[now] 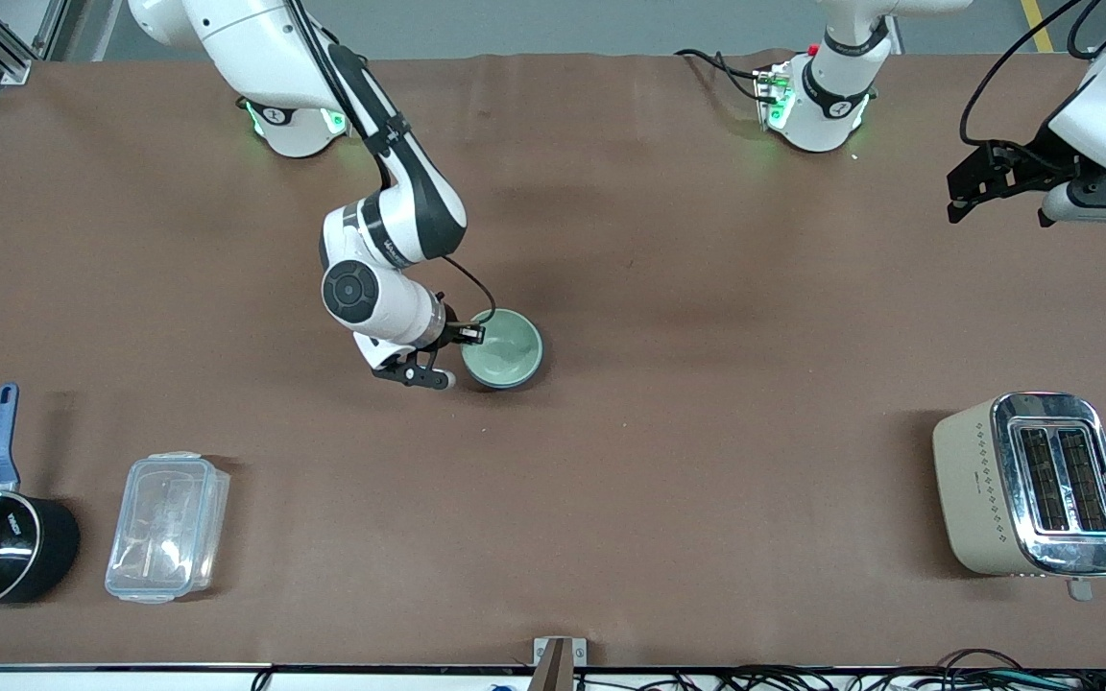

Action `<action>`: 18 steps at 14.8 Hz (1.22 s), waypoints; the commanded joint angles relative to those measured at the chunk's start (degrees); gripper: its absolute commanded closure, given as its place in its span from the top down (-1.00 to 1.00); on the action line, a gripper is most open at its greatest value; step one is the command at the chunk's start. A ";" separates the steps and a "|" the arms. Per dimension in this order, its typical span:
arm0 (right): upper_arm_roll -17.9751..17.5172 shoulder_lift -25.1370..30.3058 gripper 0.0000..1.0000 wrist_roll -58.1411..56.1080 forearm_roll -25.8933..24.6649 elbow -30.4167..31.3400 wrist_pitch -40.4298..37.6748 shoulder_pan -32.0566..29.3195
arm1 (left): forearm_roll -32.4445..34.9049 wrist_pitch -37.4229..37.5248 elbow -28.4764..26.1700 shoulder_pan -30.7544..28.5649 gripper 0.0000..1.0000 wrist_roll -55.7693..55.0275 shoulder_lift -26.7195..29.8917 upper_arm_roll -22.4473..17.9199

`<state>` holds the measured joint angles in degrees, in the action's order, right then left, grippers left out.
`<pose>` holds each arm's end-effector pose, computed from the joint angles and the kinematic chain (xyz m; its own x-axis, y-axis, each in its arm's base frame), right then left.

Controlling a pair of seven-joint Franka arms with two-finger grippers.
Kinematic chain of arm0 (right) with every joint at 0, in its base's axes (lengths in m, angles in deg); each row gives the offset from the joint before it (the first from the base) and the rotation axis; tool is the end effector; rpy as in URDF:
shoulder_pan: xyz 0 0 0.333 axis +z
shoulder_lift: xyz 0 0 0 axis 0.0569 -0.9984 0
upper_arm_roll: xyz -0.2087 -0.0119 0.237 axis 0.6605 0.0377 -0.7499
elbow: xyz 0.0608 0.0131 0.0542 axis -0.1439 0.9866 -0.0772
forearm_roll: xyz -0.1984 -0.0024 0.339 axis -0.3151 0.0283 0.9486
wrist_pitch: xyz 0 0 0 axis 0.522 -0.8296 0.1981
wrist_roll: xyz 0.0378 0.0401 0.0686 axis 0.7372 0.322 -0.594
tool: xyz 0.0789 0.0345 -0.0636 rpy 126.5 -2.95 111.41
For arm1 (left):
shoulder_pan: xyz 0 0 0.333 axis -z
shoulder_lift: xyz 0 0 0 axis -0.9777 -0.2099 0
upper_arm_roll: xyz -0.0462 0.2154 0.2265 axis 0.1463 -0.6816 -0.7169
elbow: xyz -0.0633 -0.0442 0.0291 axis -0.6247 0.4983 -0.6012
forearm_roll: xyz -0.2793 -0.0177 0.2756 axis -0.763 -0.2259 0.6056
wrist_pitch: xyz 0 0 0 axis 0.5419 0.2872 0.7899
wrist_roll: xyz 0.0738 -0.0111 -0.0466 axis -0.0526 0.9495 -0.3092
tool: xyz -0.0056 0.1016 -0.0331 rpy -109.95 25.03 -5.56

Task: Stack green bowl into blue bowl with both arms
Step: 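Lower the green bowl into the blue bowl with the right gripper, then open the right gripper and withdraw it from the stacked bowls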

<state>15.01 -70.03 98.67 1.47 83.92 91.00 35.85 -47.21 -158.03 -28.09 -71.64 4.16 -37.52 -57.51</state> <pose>0.5306 0.3357 0.2404 0.9526 -0.1954 -0.2332 -0.2353 -0.9591 -0.1575 0.5109 -0.0746 0.6443 0.9960 -0.0878 0.0163 -0.0875 -0.9960 -0.0155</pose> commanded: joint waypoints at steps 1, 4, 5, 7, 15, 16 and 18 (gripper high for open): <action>0.56 0.40 1.00 -0.04 1.40 0.35 -0.18 0.18 | -0.52 0.19 -0.26 0.08 1.00 -0.51 0.80 0.30; 1.70 1.54 1.00 -0.66 1.13 0.18 -2.11 -0.52 | -0.35 0.19 -0.26 -0.36 1.00 -0.25 0.88 0.30; 2.14 2.68 1.00 -0.83 0.78 0.18 -2.90 -1.31 | -0.26 0.19 -0.26 -0.36 1.00 -0.25 0.88 0.30; 3.19 5.40 1.00 -2.32 0.26 0.00 -4.66 -3.68 | -0.26 0.28 -0.26 -0.45 1.00 -0.16 0.88 0.30; 21.02 18.32 1.00 -15.49 -13.27 0.00 -17.57 -6.86 | 0.01 0.81 0.53 -0.45 1.00 0.45 0.80 0.21; 23.39 19.03 1.00 -18.12 -14.59 0.35 -18.19 -6.94 | 0.27 0.81 0.53 -0.45 1.00 0.45 0.80 0.12; 27.44 20.26 1.00 -23.84 -16.61 1.75 -18.03 -7.73 | 0.27 0.81 0.62 -0.45 1.00 0.45 0.80 -0.06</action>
<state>39.72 -51.94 79.02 -12.74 82.71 72.44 28.34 -47.21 -157.87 -27.73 -71.89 4.07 -37.49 -57.52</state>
